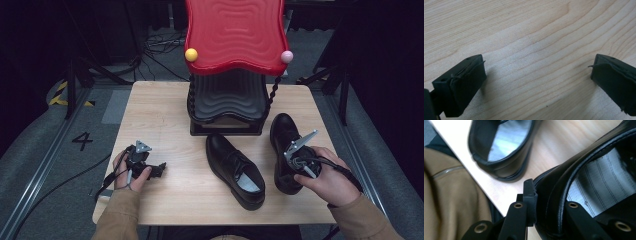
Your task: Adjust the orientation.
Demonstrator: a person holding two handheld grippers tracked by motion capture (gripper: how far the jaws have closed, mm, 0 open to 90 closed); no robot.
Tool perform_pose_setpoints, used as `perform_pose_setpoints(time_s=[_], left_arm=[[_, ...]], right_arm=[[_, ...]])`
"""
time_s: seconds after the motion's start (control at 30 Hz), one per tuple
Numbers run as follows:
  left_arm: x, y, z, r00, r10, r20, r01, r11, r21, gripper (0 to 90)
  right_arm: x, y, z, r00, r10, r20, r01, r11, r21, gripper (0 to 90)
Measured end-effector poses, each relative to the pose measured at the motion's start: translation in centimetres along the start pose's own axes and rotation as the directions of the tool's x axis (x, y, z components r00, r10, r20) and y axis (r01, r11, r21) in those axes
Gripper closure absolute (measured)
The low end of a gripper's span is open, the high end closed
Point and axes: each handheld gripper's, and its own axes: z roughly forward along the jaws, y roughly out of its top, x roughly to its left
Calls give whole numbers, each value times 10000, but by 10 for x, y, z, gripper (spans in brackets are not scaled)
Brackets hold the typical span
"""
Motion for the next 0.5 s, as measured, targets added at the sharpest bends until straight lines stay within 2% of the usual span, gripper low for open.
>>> perform_pose_setpoints(time_s=[0.1,0.2,0.4,0.5], left_arm=[[0,0,0,10000,8,-12,-8,10000,0,1],[0,0,0,10000,-8,7,8,10000,-1,1],[0,0,0,10000,-2,0,2,10000,-1,1],[0,0,0,10000,3,-8,-3,10000,1,1]], right_arm=[[7,-2,-1,9993,-305,-224,306,9995,37,803],[13,-3,0,9970,-730,-244,735,9971,185,802],[21,-4,1,9884,-1444,-479,1458,9889,287,801],[24,-5,2,9853,-1640,-474,1659,9853,398,800]])
